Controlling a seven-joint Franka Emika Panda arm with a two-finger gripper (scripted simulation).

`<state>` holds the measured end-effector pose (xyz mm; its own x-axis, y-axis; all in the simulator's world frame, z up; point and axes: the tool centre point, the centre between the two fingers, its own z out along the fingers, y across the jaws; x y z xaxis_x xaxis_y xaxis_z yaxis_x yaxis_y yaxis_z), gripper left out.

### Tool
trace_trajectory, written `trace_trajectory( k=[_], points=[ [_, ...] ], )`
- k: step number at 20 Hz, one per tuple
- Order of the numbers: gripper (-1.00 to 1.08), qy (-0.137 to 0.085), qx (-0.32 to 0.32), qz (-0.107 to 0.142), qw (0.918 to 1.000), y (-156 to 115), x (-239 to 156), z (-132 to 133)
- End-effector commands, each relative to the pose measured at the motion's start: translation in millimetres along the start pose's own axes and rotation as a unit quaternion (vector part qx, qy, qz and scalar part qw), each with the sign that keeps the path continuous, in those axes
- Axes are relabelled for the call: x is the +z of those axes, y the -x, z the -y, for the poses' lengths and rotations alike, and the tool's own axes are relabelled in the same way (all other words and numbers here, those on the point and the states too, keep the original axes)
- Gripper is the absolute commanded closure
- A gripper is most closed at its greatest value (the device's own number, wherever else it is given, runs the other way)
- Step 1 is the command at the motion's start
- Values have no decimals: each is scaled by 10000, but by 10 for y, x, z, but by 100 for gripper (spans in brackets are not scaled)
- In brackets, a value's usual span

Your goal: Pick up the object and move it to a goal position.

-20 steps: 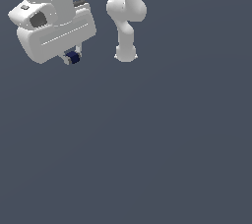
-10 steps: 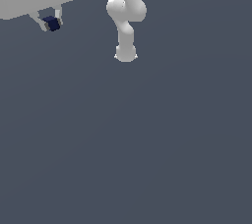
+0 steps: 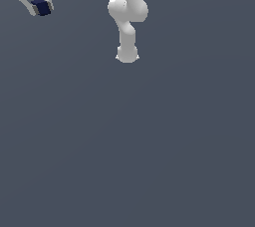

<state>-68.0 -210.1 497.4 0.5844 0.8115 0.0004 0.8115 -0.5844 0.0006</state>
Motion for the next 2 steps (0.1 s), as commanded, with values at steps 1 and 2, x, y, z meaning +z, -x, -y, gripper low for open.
trace_trajectory(
  k=[1,2],
  points=[
    [108,-3,-2,1,10000,9,-23,-3],
    [108,-3,-2,1,10000,9,-25,-4]
  ],
)
